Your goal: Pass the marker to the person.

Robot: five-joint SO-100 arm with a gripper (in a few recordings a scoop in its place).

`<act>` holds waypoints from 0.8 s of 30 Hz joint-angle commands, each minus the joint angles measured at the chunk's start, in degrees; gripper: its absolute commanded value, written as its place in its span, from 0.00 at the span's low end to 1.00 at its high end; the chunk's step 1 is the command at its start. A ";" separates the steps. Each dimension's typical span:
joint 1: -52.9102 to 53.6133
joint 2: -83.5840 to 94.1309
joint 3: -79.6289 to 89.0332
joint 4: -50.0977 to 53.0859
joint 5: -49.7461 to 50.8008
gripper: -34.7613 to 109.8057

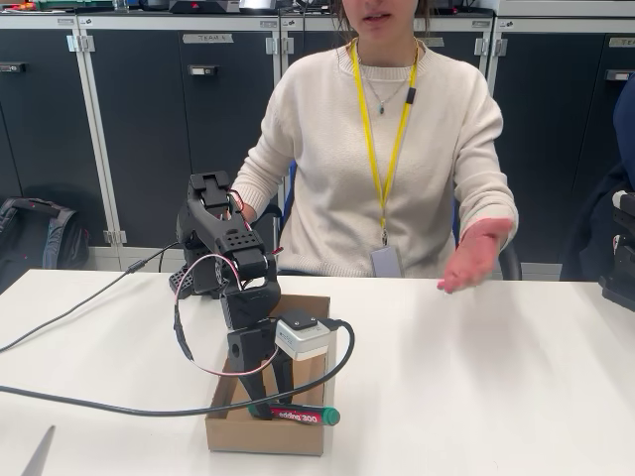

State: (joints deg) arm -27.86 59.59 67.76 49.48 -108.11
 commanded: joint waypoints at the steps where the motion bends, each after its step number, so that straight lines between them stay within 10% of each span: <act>1: -2.11 8.96 -0.18 0.44 2.37 0.21; 24: -26.81 28.13 5.19 -1.49 10.81 0.21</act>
State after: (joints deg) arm -50.27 81.74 73.30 51.94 -97.65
